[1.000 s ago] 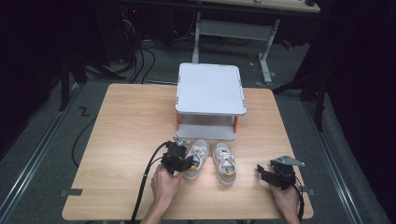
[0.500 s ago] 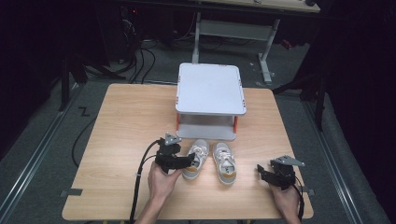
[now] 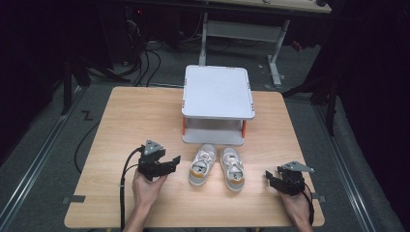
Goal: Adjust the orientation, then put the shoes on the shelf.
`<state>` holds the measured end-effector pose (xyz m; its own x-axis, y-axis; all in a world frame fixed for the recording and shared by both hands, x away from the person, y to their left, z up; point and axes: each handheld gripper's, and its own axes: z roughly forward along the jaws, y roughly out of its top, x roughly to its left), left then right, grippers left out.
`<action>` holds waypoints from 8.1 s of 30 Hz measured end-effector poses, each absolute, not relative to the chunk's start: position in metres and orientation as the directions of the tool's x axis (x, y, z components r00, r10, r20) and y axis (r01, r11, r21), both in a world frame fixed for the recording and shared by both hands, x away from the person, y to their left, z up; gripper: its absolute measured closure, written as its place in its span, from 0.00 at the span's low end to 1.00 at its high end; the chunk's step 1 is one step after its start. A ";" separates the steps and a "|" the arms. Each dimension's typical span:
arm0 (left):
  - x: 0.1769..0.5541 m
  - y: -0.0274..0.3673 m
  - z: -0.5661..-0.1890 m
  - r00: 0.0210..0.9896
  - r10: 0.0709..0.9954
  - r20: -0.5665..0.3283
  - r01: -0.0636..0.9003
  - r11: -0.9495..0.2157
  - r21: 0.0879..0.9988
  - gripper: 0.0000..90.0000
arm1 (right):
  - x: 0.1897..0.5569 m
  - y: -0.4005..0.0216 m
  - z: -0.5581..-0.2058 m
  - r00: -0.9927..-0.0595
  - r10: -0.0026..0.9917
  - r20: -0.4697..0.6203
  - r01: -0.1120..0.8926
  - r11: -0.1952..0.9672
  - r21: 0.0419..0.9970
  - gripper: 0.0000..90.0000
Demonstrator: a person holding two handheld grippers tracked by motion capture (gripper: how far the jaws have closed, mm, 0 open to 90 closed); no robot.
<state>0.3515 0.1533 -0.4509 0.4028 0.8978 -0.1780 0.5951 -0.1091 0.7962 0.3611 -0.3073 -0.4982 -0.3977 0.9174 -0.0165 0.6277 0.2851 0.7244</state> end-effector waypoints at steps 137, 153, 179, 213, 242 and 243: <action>0.342 0.183 -0.481 0.326 0.932 -0.157 0.641 -0.096 0.761 0.33 | 0.396 -0.291 -0.498 -0.361 0.933 0.010 0.616 0.230 0.753 0.49; 0.319 0.102 -0.422 0.543 0.832 -0.115 0.582 -0.275 0.766 0.34 | 0.399 -0.291 -0.501 -0.351 0.936 -0.028 0.627 0.257 0.736 0.45; 0.346 0.014 -0.436 0.527 0.845 -0.092 0.674 -0.350 0.650 0.45 | 0.399 -0.291 -0.501 -0.350 0.936 -0.026 0.627 0.255 0.736 0.44; 0.360 -0.009 -0.446 0.487 0.870 -0.075 0.713 -0.347 0.609 0.65 | 0.399 -0.291 -0.501 -0.351 0.936 -0.026 0.627 0.255 0.736 0.45; 0.353 0.003 -0.444 0.556 0.829 -0.055 0.664 -0.404 0.629 0.89 | 0.399 -0.291 -0.501 -0.350 0.936 -0.024 0.628 0.254 0.736 0.45; 0.353 0.003 -0.444 0.560 0.827 -0.053 0.661 -0.408 0.630 0.89 | 0.399 -0.291 -0.501 -0.350 0.936 -0.024 0.628 0.254 0.736 0.45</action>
